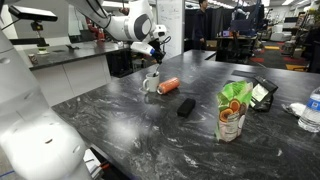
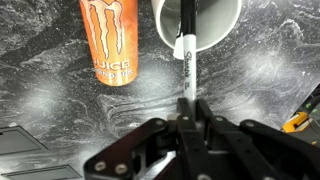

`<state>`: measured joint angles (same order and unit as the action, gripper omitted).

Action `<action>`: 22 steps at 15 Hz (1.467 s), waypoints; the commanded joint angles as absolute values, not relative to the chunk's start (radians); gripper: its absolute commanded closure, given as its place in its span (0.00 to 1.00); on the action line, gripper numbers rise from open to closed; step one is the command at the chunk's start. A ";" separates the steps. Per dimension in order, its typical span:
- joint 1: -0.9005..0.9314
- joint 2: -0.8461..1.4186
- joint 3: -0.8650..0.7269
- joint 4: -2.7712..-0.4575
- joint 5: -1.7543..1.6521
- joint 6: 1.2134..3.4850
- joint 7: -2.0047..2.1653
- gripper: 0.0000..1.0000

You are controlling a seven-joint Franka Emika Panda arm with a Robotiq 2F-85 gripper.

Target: Move the whiteboard eraser from the cup and place a marker in the cup

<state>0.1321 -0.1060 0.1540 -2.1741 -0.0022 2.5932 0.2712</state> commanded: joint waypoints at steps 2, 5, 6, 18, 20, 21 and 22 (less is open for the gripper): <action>0.127 -0.087 0.157 -2.195 -0.024 2.643 0.270 0.64; 0.127 -0.086 0.156 -2.199 -0.021 2.639 0.275 0.43; 0.126 -0.088 0.157 -2.202 -0.025 2.635 0.284 0.37; 0.125 -0.108 0.168 -2.178 -0.029 2.312 0.586 0.00; 0.140 -0.192 0.175 -2.135 0.005 2.154 0.606 0.00; 0.141 -0.198 0.177 -2.117 0.011 2.111 0.616 0.00; 0.141 -0.211 0.182 -2.084 0.017 2.050 0.625 0.00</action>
